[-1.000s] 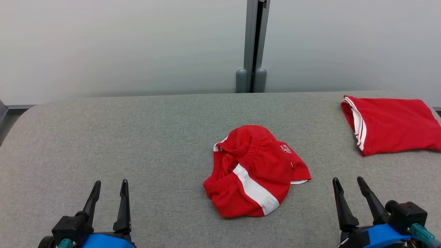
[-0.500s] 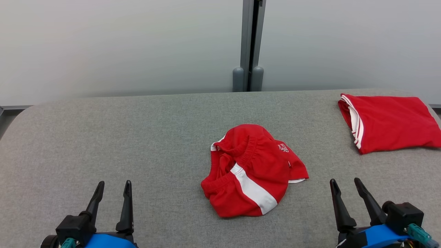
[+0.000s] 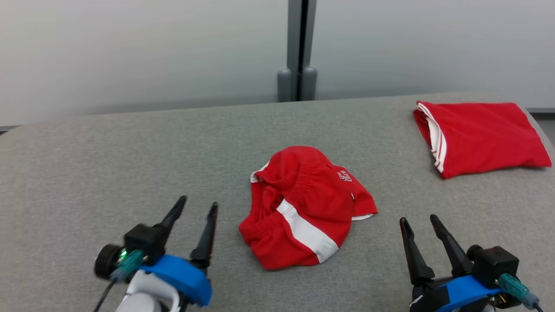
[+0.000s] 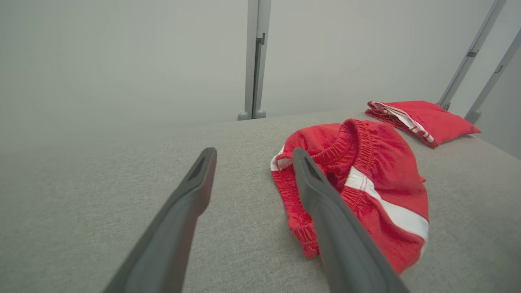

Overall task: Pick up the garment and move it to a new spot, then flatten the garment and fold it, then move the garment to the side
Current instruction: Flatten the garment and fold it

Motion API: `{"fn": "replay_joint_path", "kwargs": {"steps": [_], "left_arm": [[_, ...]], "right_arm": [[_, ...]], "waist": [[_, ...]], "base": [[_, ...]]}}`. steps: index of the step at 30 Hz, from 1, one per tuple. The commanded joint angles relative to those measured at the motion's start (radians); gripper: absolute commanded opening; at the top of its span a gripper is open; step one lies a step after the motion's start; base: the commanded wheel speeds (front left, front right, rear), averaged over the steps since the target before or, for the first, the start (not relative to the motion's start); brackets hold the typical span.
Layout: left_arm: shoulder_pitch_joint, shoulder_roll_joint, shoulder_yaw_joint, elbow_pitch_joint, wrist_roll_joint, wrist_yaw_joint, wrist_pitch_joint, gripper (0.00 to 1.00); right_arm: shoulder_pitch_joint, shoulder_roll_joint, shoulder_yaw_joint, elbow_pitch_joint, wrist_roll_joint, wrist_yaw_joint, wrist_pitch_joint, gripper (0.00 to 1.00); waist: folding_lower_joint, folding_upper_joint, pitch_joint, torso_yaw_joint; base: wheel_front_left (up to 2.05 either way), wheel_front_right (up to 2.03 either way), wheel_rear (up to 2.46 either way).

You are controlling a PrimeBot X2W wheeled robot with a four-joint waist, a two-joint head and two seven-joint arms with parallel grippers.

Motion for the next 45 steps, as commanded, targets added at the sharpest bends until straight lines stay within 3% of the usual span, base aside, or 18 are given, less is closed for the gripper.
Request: {"fn": "replay_joint_path", "kwargs": {"steps": [1, 9, 25, 32, 34, 35, 37, 45], "left_arm": [[-0.027, -0.007, -0.013, 0.006, 0.008, -0.01, 0.007, 1.0], [-0.187, -0.034, -0.163, 0.133, 0.018, -0.069, 0.11, 1.0], [-0.369, 0.035, -0.4, 0.221, -0.146, -0.075, 0.207, 1.0], [-0.431, 0.032, -0.492, 0.276, -0.188, -0.076, 0.228, 0.98], [-0.448, 0.033, -0.524, 0.291, -0.21, -0.075, 0.233, 0.9], [-0.458, 0.035, -0.535, 0.299, -0.214, -0.075, 0.231, 0.51], [-0.474, 0.034, -0.552, 0.314, -0.229, -0.075, 0.218, 0.0], [-0.498, 0.005, -0.534, 0.313, -0.273, -0.075, 0.112, 0.0]], "right_arm": [[-0.012, -0.002, 0.005, 0.001, 0.005, 0.001, -0.005, 1.0], [-0.043, -0.002, 0.05, 0.012, 0.025, 0.001, -0.018, 1.0], [-0.073, -0.002, 0.063, 0.048, 0.033, 0.001, -0.047, 1.0], [-0.082, -0.002, 0.072, 0.045, 0.029, 0.001, -0.047, 1.0], [-0.084, -0.002, 0.073, 0.046, 0.027, 0.001, -0.047, 1.0], [-0.086, -0.002, 0.074, 0.046, 0.027, 0.001, -0.047, 1.0], [-0.09, -0.002, 0.077, 0.048, 0.029, 0.001, -0.047, 1.0], [-0.078, -0.002, 0.059, 0.055, 0.028, 0.001, -0.051, 1.0]], "waist": [[0.0, 0.0, 0.004, -0.007], [0.0, 0.0, 0.059, -0.079], [0.0, 0.0, 0.101, -0.135], [0.0, 0.0, 0.119, -0.138], [0.0, 0.0, 0.124, -0.14], [0.0, 0.0, 0.127, -0.141], [0.0, 0.0, 0.129, -0.145], [0.0, 0.0, 0.121, -0.135]], "base": [[0.0, 0.0, 0.0], [0.0, 0.0, 0.0], [0.0, 0.0, 0.0], [0.0, 0.0, 0.0], [0.0, 0.0, 0.0], [0.0, 0.0, 0.0], [0.0, 0.0, 0.0], [0.0, 0.0, 0.0]]}}
